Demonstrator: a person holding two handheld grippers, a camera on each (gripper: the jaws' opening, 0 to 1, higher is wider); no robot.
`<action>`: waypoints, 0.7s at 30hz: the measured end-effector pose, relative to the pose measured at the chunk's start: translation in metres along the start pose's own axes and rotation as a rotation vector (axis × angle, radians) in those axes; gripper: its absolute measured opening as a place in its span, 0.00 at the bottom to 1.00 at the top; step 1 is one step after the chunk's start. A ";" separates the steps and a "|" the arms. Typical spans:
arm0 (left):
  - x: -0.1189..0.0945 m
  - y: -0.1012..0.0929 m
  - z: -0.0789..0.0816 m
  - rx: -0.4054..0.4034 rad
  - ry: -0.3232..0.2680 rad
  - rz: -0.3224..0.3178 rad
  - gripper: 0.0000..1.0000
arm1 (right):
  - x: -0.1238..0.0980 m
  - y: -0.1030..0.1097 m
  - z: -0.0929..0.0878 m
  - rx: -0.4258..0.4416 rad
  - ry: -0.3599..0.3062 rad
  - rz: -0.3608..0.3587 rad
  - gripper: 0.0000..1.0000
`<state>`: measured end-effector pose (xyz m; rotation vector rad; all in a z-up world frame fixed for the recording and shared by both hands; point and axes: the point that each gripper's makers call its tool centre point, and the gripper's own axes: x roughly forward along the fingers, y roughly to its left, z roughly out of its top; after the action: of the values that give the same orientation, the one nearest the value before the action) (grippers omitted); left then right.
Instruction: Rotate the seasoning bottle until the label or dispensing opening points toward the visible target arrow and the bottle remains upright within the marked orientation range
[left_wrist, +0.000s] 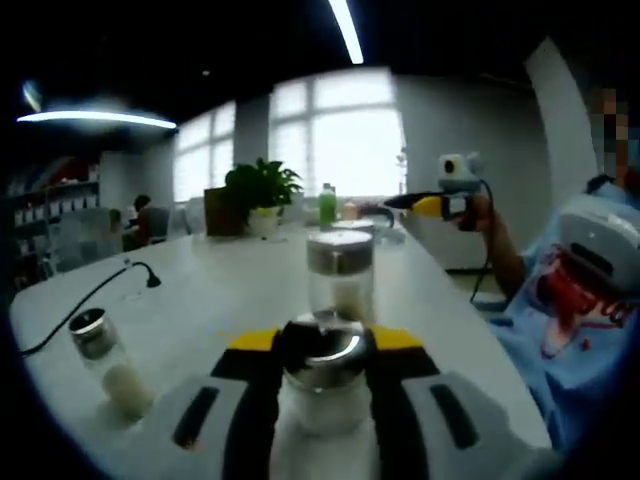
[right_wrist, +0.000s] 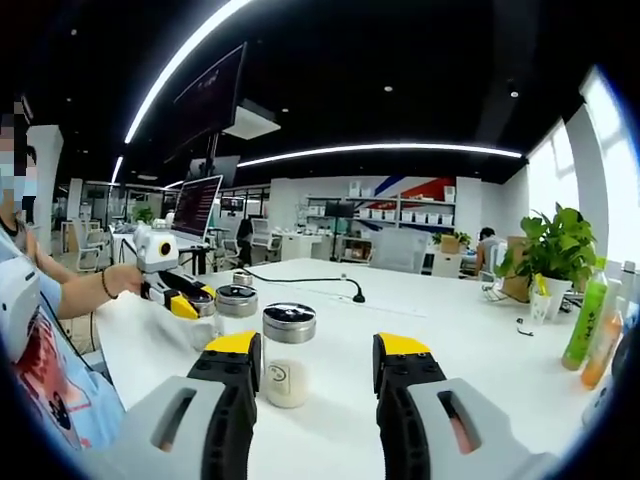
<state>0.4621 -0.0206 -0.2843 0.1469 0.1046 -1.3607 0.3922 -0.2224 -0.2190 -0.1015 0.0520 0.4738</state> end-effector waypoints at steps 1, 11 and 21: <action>-0.001 0.005 0.001 0.035 0.007 0.040 0.39 | 0.000 0.000 -0.001 0.001 0.003 0.002 0.45; -0.024 0.005 0.017 0.033 -0.028 0.215 0.59 | -0.002 -0.001 0.001 -0.002 -0.005 -0.007 0.45; -0.034 -0.003 0.047 0.085 -0.107 0.467 0.60 | -0.003 0.000 0.002 0.002 -0.005 0.000 0.45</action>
<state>0.4520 0.0044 -0.2330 0.1582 -0.0751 -0.9047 0.3900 -0.2238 -0.2171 -0.0989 0.0480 0.4739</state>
